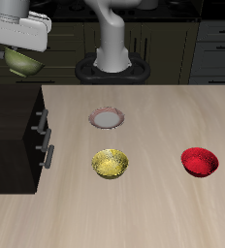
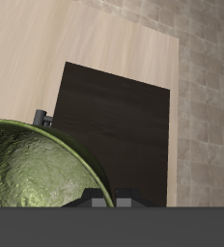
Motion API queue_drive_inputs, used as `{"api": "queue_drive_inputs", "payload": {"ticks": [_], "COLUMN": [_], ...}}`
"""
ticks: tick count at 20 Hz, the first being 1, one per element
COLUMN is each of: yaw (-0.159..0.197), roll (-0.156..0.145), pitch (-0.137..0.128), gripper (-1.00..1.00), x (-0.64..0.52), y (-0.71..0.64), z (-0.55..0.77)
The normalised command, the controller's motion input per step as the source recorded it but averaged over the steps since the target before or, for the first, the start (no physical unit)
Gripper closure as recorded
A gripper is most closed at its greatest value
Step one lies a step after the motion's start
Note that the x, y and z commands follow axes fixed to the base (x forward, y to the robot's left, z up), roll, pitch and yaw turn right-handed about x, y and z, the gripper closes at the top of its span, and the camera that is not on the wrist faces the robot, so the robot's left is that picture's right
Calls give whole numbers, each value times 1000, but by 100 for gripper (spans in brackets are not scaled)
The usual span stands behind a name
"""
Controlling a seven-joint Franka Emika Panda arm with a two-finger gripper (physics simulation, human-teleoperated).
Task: Place the green bowl on top of the wooden cabinet
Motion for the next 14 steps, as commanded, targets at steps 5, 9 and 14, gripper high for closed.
{"api": "queue_drive_inputs", "payload": {"ticks": [5,9,14], "yaw": [-6,3,18], "roll": [-21,-4,63], "pitch": [-3,-1,-4], "gripper": [100,100,100], "x": [12,33,4], "y": [-203,-55,214], "z": [2,4,42]}}
